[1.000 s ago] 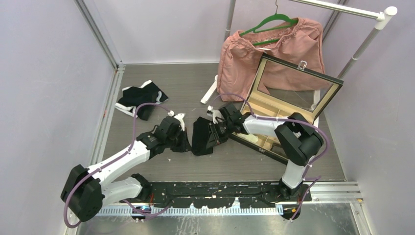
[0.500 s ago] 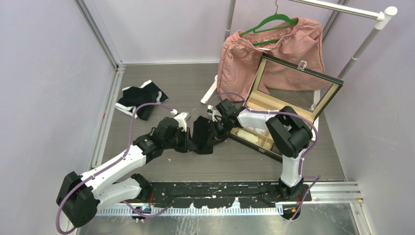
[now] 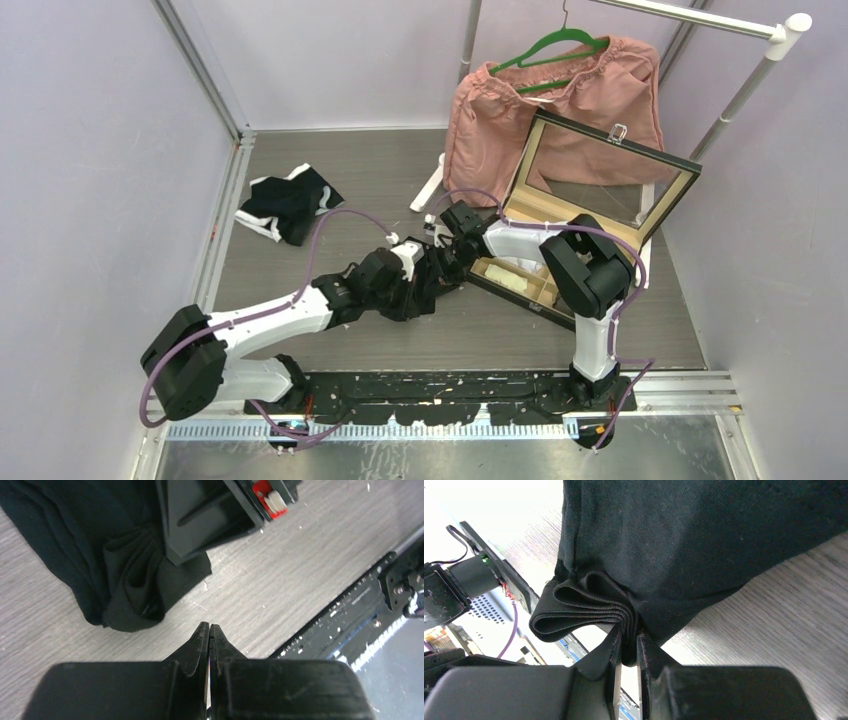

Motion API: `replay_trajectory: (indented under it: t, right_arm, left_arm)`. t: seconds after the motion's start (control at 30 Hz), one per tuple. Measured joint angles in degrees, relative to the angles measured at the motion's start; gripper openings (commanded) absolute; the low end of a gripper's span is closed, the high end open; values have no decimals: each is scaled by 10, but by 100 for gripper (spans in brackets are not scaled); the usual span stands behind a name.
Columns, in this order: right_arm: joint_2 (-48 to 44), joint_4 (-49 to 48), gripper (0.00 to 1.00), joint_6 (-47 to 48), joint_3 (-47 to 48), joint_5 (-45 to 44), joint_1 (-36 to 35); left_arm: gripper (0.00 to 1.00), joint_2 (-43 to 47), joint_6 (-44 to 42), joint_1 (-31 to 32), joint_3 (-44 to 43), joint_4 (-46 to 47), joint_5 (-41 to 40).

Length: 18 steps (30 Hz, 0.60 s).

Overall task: Roll the underwear
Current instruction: Roll the underwear to the center of the board.

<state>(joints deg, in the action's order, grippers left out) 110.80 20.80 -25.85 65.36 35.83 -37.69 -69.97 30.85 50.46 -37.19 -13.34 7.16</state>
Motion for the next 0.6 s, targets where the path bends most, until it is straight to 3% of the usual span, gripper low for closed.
replay_trajectory:
  t: [0.4, 0.6]
  right_arm:
    - [1, 2, 10, 0, 1, 1, 0]
    - [1, 2, 13, 0, 1, 1, 0]
  left_arm:
    - [1, -40, 15, -3, -1, 22, -140]
    - [1, -40, 26, -23, -1, 26, -172]
